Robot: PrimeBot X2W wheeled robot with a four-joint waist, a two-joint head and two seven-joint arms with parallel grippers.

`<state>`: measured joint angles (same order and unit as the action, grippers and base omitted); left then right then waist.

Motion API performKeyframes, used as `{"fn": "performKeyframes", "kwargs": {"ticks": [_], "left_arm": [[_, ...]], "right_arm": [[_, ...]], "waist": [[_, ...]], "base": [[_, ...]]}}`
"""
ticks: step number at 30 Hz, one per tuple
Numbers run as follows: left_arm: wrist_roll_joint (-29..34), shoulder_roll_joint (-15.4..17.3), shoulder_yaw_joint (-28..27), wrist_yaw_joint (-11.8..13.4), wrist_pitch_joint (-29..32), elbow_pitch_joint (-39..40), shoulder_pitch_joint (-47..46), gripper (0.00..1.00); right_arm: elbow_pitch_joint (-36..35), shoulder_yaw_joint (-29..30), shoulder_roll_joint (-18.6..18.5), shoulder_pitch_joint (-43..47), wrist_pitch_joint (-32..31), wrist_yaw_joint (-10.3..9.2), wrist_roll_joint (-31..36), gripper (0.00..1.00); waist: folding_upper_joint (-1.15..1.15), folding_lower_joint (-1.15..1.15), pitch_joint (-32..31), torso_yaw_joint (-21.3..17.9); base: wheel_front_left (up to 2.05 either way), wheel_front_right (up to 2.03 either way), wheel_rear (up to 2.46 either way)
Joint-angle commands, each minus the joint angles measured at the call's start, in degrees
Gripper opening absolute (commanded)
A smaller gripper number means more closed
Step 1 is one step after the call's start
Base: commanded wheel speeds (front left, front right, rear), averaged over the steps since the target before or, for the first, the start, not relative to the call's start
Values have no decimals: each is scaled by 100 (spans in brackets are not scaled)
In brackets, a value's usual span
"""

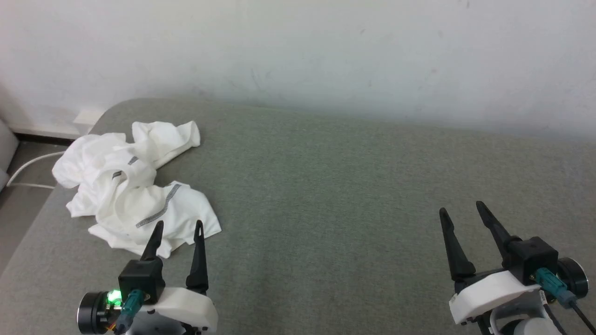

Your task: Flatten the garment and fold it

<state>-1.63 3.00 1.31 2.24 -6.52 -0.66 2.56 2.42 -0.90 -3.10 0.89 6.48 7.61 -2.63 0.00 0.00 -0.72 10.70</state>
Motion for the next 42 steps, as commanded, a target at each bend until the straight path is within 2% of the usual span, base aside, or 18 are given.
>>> {"fn": "performKeyframes", "kwargs": {"ticks": [1,26,42], "left_arm": [[-32,-6,4,49,-62,13,83,100],[-56,-9,21,126,-362,-6,235,100],[-69,-10,33,173,-541,-3,302,100]], "right_arm": [[21,-25,10,-22,67,-6,-59,100],[219,-264,15,-8,366,-8,-74,100],[326,-377,18,-32,546,-10,-181,100]], "waist": [[0,0,-18,140],[0,0,-81,1133],[0,0,-100,1549]], "base": [[0,0,0],[0,0,0],[0,0,0]]}}
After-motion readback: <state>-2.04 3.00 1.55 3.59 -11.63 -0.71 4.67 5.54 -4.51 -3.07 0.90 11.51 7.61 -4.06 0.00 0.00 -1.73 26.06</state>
